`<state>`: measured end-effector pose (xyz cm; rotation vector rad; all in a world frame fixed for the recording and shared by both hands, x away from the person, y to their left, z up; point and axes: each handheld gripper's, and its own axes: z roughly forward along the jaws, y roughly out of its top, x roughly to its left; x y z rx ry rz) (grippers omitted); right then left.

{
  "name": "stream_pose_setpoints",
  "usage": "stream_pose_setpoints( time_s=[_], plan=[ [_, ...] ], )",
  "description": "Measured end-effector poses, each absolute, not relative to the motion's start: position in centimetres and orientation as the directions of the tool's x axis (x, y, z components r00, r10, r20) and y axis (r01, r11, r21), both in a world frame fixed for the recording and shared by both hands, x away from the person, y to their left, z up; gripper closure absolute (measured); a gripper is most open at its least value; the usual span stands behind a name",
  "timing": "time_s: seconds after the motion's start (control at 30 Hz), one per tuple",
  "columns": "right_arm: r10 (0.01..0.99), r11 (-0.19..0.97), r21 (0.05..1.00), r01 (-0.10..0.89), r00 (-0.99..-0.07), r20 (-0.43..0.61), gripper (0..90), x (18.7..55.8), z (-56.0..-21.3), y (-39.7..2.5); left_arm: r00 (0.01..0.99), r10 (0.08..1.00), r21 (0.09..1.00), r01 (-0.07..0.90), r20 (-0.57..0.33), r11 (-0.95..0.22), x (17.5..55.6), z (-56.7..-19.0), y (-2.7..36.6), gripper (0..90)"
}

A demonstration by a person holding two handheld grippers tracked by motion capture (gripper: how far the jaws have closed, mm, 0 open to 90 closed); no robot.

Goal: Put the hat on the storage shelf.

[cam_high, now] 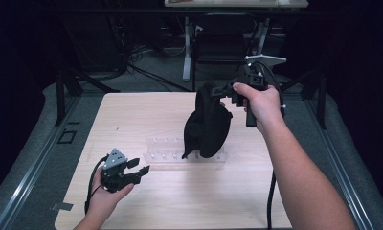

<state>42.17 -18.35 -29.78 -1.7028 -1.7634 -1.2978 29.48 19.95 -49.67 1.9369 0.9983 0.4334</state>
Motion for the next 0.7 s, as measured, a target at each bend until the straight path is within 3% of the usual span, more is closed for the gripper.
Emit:
stream_pose_setpoints(
  time_s=[0.47,0.7],
  plan=[
    [0.577,-0.136,0.352,0.926,-0.215,0.788,87.9,42.5,-30.2,-17.3,0.719,0.695,0.834,0.386,-0.004,-0.394,30.6,-47.9,13.4,48.5],
    [0.560,-0.135,0.347,0.928,-0.217,0.799,87.6,42.5,-30.5,-17.0,0.733,0.680,0.835,0.367,0.011,-0.409,31.2,-47.5,11.5,54.8]
  ],
)
